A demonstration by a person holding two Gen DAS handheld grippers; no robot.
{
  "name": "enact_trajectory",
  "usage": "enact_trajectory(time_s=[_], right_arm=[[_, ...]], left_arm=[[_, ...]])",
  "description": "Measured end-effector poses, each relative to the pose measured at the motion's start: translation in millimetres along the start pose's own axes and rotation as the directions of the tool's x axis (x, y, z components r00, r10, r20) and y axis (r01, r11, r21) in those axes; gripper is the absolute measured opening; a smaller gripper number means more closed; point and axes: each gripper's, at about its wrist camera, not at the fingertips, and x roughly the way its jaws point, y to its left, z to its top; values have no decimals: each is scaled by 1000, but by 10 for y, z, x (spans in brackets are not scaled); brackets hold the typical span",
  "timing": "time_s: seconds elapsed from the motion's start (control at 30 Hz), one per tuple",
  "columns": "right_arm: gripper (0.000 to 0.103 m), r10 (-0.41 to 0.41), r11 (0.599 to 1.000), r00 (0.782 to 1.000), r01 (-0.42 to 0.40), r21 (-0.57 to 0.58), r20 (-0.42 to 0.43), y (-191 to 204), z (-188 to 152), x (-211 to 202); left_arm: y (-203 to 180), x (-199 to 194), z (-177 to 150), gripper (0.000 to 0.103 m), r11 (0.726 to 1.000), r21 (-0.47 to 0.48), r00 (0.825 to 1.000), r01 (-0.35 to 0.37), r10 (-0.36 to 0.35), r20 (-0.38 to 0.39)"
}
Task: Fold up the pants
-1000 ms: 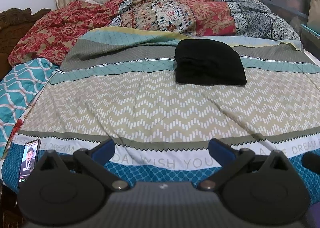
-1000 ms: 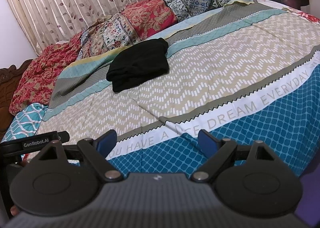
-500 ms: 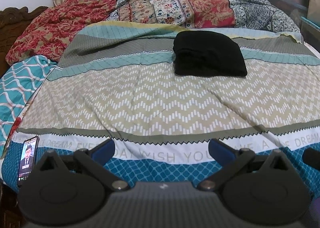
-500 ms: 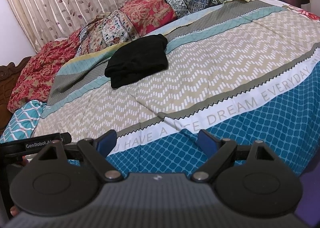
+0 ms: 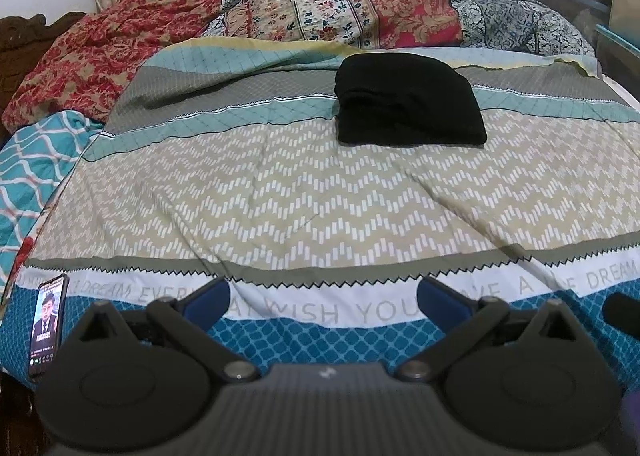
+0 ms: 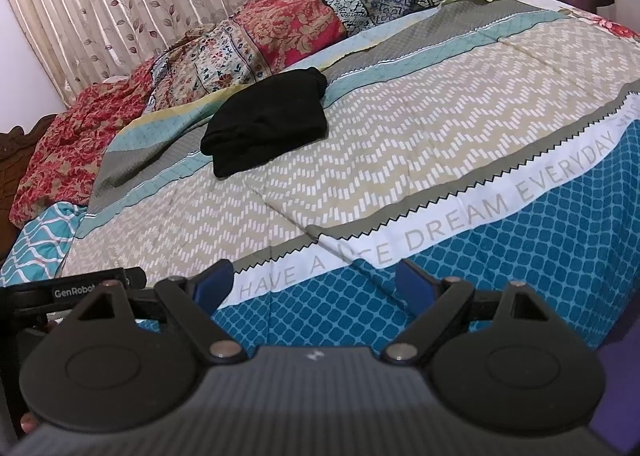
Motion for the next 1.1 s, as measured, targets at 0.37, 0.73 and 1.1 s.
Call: enact_trajectory(time_s=[0.37,0.73,1.1], right_arm=[[90,-6,1000,1000,6,-11,-9,33,-30,35],[90,-14,1000,1000,14,-5,-11,23,-41,65],[90,-19,1000,1000,19,-7,-21,26,-68,106]], left_arm=[[38,48,-26,103,1000,-5,1000,1,-1,-17],[12,101,-50,103,1000,3,999,2,-2,-34],[-6,141,-72,103,1000,14,999,2,-1,-51]])
